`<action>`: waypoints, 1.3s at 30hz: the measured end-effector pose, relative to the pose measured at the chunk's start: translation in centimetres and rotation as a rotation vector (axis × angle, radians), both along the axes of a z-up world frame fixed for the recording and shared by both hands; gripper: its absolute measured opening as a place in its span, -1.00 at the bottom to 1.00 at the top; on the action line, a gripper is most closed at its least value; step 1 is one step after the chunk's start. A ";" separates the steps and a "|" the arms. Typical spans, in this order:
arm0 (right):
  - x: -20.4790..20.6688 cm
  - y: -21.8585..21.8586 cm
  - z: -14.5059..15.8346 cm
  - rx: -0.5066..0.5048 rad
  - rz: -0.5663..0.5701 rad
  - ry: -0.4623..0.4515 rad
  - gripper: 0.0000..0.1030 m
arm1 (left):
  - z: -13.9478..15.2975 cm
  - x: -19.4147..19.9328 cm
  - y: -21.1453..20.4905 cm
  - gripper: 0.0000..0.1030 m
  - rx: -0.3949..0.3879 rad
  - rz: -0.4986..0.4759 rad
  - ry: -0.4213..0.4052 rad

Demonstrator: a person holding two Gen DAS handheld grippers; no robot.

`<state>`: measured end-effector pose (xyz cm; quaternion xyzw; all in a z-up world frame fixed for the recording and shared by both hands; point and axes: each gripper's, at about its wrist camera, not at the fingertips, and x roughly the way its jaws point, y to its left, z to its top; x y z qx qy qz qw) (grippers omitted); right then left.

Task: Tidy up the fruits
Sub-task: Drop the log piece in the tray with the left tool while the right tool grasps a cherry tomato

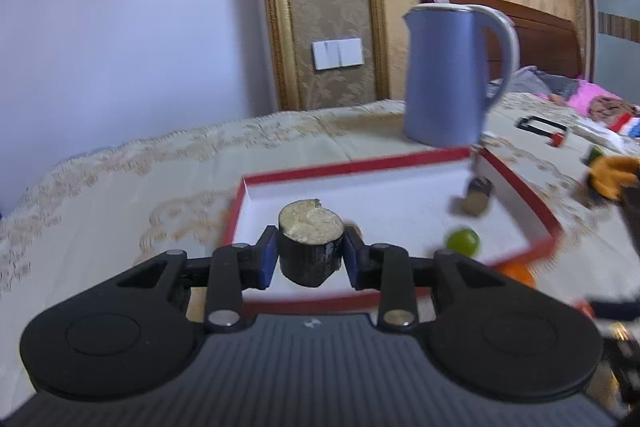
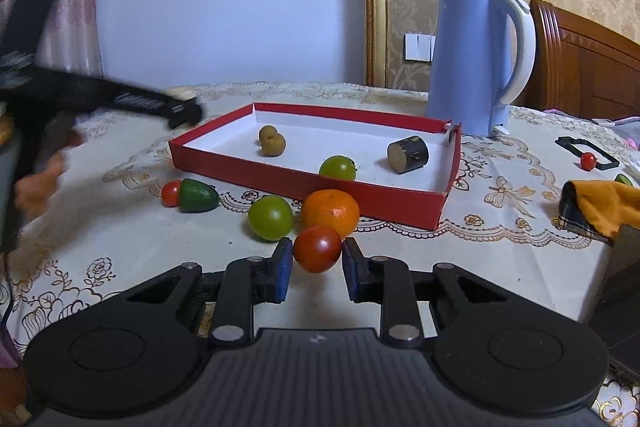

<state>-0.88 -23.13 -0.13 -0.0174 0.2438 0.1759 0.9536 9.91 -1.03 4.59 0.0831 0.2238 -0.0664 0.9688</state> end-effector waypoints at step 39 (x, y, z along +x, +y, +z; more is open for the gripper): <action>-1.3 -0.9 0.8 0.052 0.010 -0.028 -0.49 | -2.3 4.9 0.9 0.50 0.060 0.191 0.092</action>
